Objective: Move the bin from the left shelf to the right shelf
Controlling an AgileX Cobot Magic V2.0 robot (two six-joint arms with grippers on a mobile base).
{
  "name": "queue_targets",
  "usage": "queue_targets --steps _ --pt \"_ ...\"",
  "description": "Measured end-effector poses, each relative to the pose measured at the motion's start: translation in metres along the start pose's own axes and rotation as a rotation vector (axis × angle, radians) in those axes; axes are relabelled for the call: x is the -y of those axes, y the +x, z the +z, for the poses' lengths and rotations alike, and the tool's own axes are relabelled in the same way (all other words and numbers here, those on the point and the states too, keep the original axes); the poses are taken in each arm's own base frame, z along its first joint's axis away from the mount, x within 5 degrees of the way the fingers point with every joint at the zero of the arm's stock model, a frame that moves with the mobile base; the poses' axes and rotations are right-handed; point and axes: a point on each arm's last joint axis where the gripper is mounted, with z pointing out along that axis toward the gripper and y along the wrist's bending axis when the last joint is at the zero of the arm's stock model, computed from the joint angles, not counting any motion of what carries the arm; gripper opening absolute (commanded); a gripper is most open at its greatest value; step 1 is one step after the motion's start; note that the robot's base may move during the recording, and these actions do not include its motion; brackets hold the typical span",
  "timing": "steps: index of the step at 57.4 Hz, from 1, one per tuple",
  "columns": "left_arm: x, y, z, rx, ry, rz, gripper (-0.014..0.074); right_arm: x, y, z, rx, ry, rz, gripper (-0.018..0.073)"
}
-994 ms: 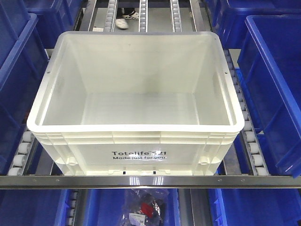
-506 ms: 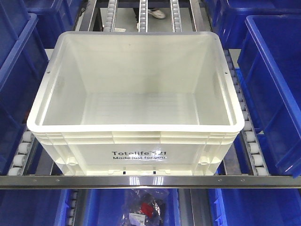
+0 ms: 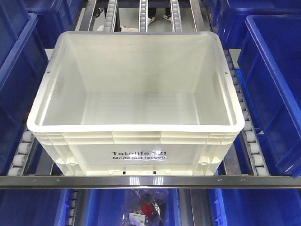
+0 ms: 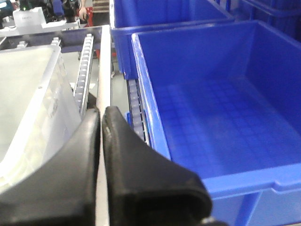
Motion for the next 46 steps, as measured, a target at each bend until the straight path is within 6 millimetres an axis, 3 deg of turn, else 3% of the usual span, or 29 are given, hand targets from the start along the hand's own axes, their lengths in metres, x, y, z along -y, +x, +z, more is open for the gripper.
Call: queue_targets --steps 8,19,23,35,46 --pt "0.000 0.001 0.003 -0.021 -0.002 0.000 0.0158 0.000 0.000 0.000 0.000 0.000 -0.001 0.0171" --pt "0.000 0.001 0.004 -0.027 -0.003 0.000 0.0442 0.000 0.000 0.000 0.000 0.000 -0.005 0.0447" --pt "0.000 0.001 0.004 -0.027 -0.003 0.000 0.0509 0.000 0.000 0.000 -0.003 0.001 -0.005 0.0507" --pt "0.005 -0.002 0.006 -0.054 0.067 0.011 0.0563 0.000 0.001 0.001 -0.028 0.006 -0.008 0.0533" --pt "0.022 -0.032 0.023 -0.155 0.176 0.048 0.0562 -0.010 -0.015 0.021 -0.128 -0.080 -0.072 0.0533"
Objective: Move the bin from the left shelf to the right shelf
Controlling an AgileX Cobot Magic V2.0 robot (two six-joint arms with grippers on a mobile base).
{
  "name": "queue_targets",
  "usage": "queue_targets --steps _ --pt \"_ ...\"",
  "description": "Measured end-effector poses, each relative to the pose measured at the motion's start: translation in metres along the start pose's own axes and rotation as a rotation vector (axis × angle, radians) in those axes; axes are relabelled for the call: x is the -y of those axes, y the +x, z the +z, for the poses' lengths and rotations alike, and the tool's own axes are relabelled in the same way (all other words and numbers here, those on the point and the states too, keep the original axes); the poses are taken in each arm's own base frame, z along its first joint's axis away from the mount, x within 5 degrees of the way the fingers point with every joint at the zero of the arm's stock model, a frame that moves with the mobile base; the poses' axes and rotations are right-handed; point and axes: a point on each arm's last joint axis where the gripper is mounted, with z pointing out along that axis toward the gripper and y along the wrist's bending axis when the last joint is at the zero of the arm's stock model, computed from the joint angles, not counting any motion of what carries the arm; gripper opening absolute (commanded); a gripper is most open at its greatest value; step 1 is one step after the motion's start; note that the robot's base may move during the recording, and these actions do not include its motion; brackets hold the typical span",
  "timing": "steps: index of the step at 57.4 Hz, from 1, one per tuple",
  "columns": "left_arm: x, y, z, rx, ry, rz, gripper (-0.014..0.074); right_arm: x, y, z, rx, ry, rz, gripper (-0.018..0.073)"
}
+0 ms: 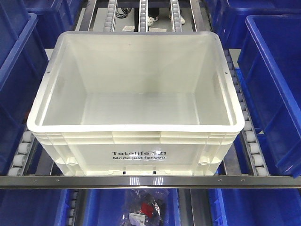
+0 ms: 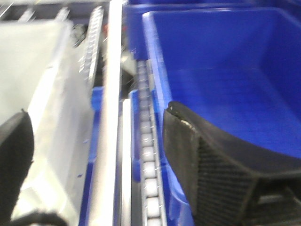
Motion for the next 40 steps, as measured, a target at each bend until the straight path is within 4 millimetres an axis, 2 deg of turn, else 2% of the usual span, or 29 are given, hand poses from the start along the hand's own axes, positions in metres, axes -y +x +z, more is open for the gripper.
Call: queue_targets --steps 6,13,33,40 --pt "0.006 -0.020 0.019 -0.065 0.029 0.039 0.0562 -0.009 -0.014 0.023 -0.090 -0.063 -0.028 0.0533" --pt "0.010 -0.035 0.048 -0.168 0.023 0.051 0.0562 -0.020 -0.026 0.055 -0.180 -0.105 -0.031 0.0533" --pt "0.016 -0.056 0.137 -0.392 -0.002 0.037 0.0562 -0.041 -0.055 0.151 -0.411 -0.106 0.025 0.0533" --pt "0.019 -0.062 0.167 -0.451 -0.009 0.033 0.0562 -0.045 -0.062 0.178 -0.499 -0.094 0.025 0.0533"
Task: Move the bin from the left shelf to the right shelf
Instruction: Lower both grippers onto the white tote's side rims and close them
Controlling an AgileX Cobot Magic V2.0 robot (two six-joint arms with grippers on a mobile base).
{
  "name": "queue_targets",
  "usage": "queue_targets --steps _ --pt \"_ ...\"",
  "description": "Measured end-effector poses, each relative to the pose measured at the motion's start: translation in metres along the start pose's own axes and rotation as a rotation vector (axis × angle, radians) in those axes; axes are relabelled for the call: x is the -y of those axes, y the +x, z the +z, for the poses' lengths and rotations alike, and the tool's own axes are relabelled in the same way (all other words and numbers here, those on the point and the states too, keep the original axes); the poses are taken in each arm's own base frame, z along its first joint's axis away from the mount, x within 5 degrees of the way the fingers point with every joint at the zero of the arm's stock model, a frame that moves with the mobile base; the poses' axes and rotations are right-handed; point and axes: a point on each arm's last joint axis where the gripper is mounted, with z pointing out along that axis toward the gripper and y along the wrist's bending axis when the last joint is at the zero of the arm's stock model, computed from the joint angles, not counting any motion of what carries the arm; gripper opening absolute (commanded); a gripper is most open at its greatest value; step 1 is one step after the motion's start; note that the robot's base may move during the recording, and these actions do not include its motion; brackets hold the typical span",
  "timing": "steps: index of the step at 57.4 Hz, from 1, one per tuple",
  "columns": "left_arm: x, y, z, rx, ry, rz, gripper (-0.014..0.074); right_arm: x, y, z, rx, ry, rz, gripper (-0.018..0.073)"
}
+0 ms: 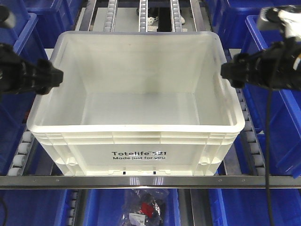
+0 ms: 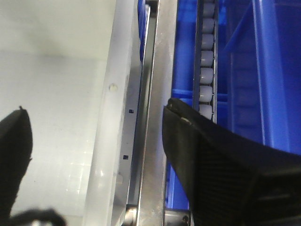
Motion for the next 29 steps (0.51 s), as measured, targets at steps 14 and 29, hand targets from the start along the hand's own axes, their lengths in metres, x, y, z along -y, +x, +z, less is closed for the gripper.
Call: queue_targets --steps 14,29 --pt "0.002 -0.020 0.038 -0.148 -0.016 -0.001 0.0562 -0.003 -0.024 0.041 -0.186 0.033 -0.004 0.0533" --pt "-0.001 -0.030 0.048 -0.161 -0.065 -0.034 0.0562 -0.001 -0.032 0.062 -0.275 0.074 -0.014 0.0533"
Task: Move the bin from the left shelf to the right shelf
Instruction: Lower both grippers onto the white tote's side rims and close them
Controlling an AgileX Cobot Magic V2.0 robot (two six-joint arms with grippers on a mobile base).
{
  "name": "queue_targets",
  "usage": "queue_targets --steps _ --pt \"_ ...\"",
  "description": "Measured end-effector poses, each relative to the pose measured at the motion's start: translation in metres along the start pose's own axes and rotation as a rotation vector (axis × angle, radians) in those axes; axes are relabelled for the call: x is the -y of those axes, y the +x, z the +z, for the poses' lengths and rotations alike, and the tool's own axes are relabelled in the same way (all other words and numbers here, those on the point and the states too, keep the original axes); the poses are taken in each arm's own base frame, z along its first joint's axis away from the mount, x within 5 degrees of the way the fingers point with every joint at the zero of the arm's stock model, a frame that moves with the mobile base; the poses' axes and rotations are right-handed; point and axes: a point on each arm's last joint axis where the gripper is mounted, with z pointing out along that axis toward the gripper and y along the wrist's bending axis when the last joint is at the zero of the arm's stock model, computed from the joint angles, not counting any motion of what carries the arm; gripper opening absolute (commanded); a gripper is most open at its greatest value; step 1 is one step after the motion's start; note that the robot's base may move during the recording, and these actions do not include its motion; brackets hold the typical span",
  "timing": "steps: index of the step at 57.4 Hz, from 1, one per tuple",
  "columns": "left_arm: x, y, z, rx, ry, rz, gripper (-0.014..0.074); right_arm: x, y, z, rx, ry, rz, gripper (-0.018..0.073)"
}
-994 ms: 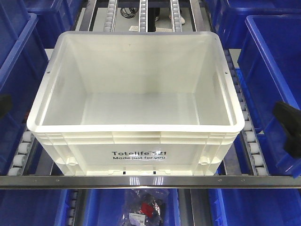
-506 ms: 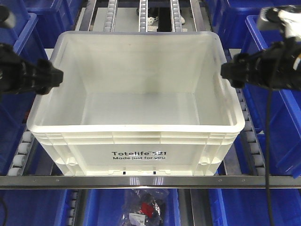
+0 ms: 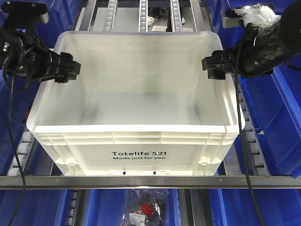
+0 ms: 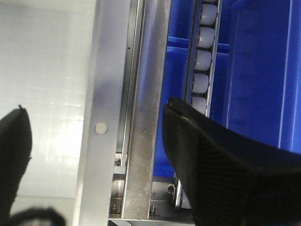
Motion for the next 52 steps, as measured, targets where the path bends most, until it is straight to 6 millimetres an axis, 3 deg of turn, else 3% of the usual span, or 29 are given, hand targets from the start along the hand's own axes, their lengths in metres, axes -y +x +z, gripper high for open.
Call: queue_targets --steps 18,26,34,45,52 --pt "-0.003 0.001 0.016 -0.032 -0.048 -0.017 0.0556 0.000 0.000 0.012 -0.027 0.005 0.001 0.0531" --pt "-0.005 -0.002 0.025 -0.047 -0.056 -0.033 0.0509 -0.001 0.001 0.021 -0.048 0.008 0.000 0.0485" --pt "-0.010 -0.005 0.035 -0.071 -0.072 -0.048 0.0350 -0.001 0.002 0.032 -0.070 0.011 -0.002 0.0339" --pt "-0.010 -0.005 0.051 -0.136 -0.084 -0.055 0.0036 -0.001 0.005 0.045 -0.104 0.014 -0.002 0.0076" --pt "-0.008 -0.006 0.052 -0.147 -0.071 -0.093 -0.0008 -0.001 0.005 0.047 -0.103 0.015 0.020 -0.0013"
